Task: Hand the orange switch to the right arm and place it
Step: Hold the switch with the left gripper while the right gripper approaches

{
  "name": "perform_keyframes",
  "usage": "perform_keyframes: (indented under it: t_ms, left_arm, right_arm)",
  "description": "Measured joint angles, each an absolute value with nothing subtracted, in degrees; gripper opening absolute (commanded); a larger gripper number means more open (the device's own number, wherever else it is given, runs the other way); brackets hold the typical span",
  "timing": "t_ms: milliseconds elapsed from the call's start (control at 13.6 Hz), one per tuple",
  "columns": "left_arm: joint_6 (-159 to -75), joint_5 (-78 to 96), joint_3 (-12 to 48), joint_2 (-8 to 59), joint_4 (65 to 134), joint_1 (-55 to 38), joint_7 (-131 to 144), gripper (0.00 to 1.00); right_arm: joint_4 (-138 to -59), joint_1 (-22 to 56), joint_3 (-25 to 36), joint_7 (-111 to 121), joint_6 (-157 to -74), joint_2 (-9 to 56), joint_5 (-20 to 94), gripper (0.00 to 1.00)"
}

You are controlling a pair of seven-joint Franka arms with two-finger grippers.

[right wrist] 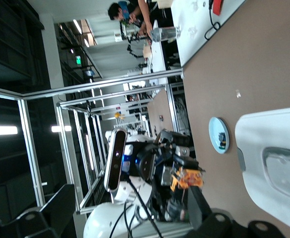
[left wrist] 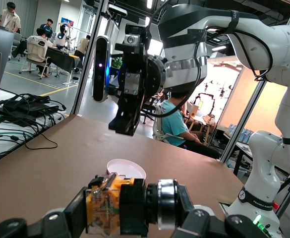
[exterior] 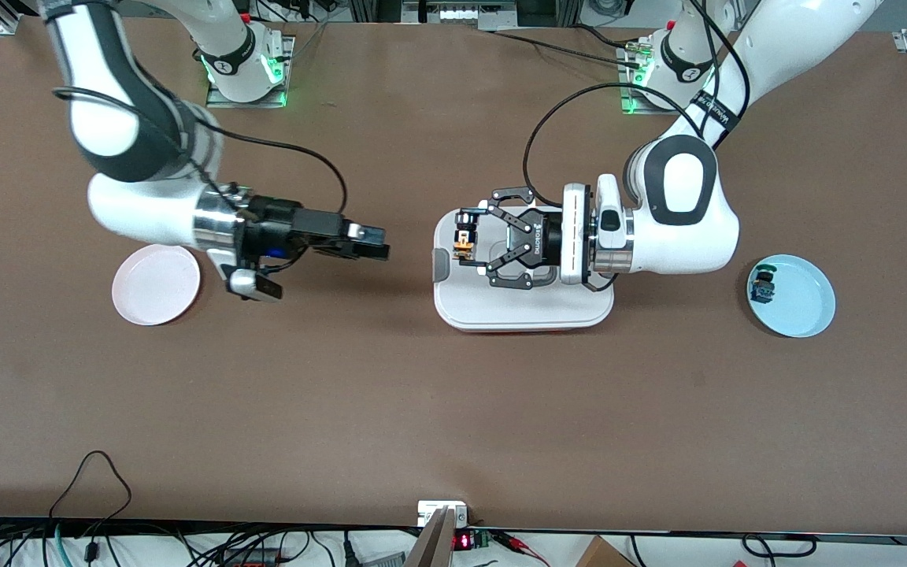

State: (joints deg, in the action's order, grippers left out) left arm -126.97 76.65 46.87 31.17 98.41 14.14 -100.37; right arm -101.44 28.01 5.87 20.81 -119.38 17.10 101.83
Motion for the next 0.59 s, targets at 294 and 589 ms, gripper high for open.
perform_keyframes:
  t_ms: [294, 589]
  left_arm:
    - [-127.0, 76.6, 46.9, 31.2, 98.5, 14.1, -100.5, 0.21]
    - [-127.0, 76.6, 47.0, 31.2, 98.6, 14.2, -100.5, 0.21]
  right_arm:
    - [-103.4, 30.0, 5.9, 28.4, -121.6, 19.3, 109.5, 1.00]
    - [-103.6, 33.3, 5.9, 33.0, -122.6, 22.4, 118.3, 1.00]
